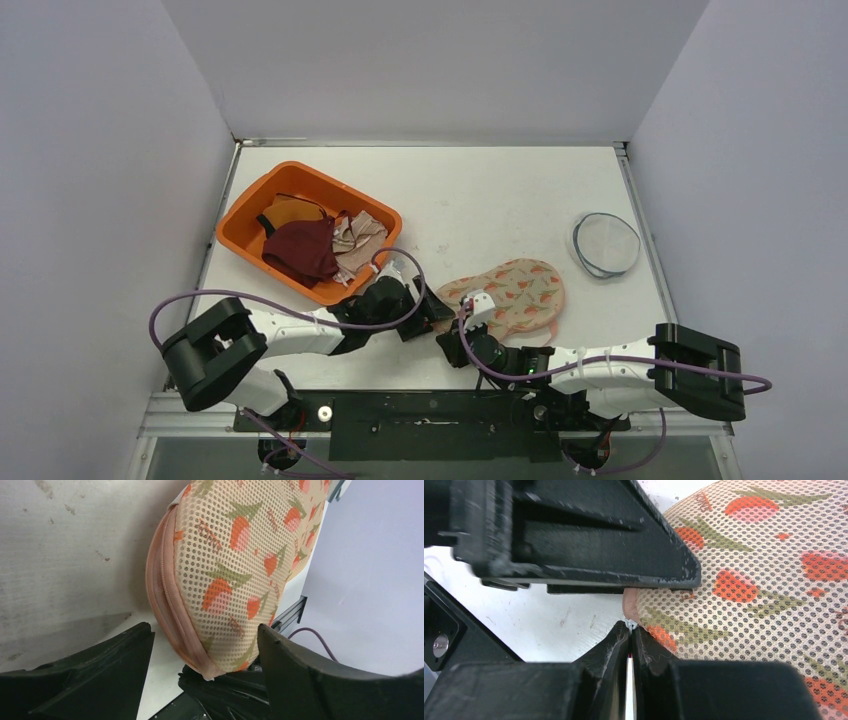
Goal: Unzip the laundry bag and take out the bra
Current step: Unzip the laundry bag at the center of the board.
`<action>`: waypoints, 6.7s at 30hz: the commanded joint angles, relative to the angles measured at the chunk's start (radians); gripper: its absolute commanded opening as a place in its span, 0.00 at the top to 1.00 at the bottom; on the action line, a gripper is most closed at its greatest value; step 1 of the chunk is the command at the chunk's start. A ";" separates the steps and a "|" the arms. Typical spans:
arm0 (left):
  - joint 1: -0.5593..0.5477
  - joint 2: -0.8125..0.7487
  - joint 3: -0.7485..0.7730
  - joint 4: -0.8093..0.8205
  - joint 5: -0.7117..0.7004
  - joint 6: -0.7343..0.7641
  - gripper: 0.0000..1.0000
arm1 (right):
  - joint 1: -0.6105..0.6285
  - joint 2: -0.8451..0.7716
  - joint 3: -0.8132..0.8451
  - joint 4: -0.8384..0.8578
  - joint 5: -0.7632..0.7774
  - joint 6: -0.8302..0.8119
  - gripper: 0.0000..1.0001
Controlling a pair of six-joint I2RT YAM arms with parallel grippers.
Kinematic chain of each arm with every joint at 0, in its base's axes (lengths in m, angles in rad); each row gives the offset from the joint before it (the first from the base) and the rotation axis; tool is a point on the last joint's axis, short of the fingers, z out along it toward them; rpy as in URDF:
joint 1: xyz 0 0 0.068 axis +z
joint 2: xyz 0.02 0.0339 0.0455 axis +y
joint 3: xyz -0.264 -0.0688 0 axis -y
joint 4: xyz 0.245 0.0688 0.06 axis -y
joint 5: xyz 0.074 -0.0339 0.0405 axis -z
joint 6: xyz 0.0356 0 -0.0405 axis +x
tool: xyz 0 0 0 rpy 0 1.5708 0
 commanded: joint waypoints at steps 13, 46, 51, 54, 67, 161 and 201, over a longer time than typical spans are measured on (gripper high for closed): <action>0.017 -0.034 0.076 -0.103 -0.103 0.085 1.00 | 0.013 -0.138 -0.034 -0.084 0.070 0.059 0.95; 0.166 0.032 0.327 -0.407 -0.049 0.400 0.49 | 0.015 -0.238 -0.026 -0.337 0.201 0.186 0.95; 0.165 -0.016 0.287 -0.433 -0.007 0.361 0.16 | 0.013 -0.175 0.011 -0.259 0.158 0.133 0.95; 0.154 -0.072 0.221 -0.434 0.029 0.314 0.12 | 0.009 -0.131 0.036 -0.215 0.128 0.104 0.95; 0.007 -0.237 0.079 -0.347 -0.040 0.074 0.04 | -0.037 0.117 0.159 -0.030 -0.040 -0.048 0.95; -0.018 -0.001 0.173 -0.252 -0.144 -0.077 0.38 | -0.016 -0.180 0.040 -0.084 -0.034 -0.056 0.95; 0.163 0.192 0.334 -0.264 0.024 0.168 1.00 | -0.008 -0.549 -0.005 -0.702 0.207 0.273 0.95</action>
